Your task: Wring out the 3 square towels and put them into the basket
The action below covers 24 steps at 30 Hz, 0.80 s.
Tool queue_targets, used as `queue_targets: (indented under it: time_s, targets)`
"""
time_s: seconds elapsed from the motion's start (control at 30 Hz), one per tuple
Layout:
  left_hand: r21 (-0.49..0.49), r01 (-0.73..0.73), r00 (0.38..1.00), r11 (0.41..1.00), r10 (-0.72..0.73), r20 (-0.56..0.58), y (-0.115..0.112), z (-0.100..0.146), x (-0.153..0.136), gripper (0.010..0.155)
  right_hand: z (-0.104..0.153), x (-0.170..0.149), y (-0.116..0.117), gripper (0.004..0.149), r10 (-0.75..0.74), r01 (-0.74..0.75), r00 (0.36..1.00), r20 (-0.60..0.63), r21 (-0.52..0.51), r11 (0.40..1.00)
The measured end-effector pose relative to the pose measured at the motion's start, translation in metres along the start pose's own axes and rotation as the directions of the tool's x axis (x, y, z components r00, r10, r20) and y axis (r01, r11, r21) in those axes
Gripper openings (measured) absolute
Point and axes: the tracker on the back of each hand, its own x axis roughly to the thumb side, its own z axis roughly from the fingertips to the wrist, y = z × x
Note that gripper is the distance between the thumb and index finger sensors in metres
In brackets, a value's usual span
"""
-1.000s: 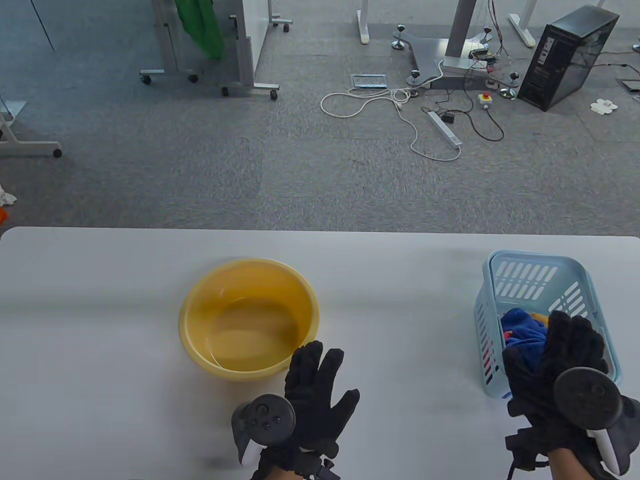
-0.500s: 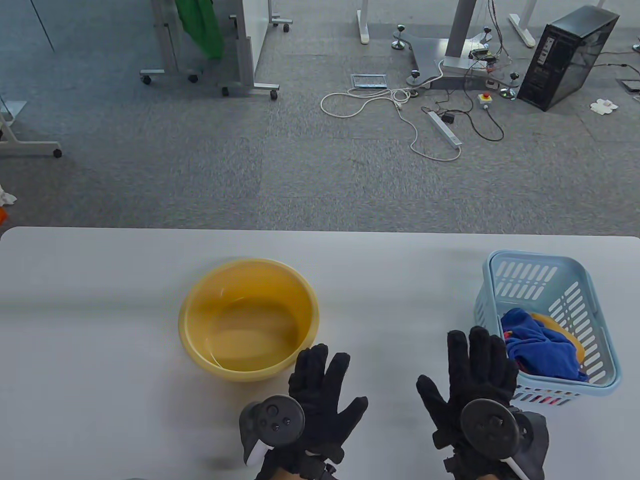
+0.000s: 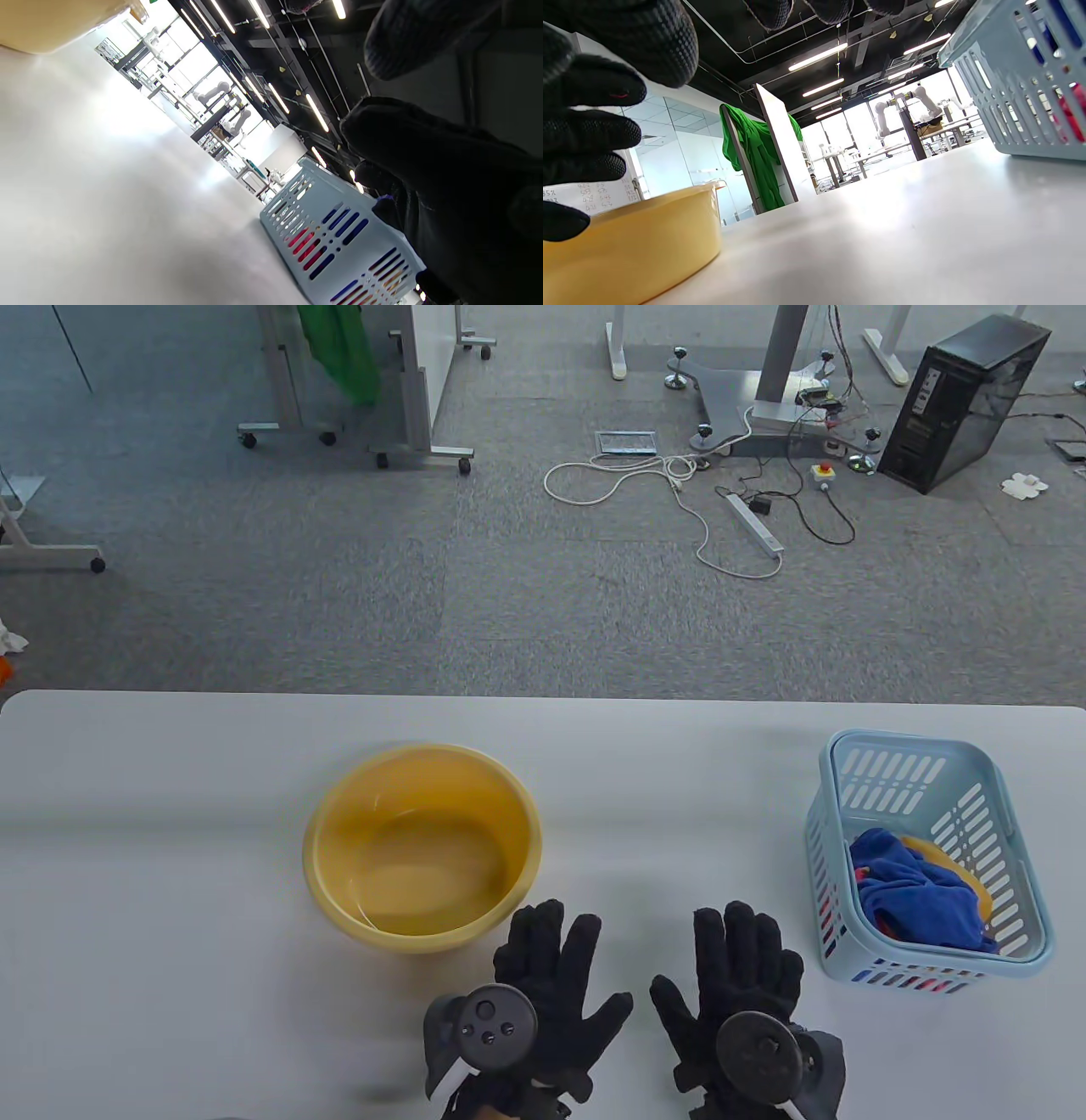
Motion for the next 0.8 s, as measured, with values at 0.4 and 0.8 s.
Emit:
queue_targets:
  time_s: [0.4,0.8]
  targets:
    - [-0.028,0.072,0.997,0.997,-0.072,-0.019,-0.006,-0.002,-0.004,0.084,0.014,-0.006,0.011,0.092,0.12,-0.121,0.993,0.022,0.121,0.985]
    - [-0.02,0.086,0.996,0.996,-0.087,-0.02,-0.003,0.0,-0.003,0.083,0.016,-0.008,0.008,0.092,0.12,-0.12,0.993,0.003,0.11,0.987]
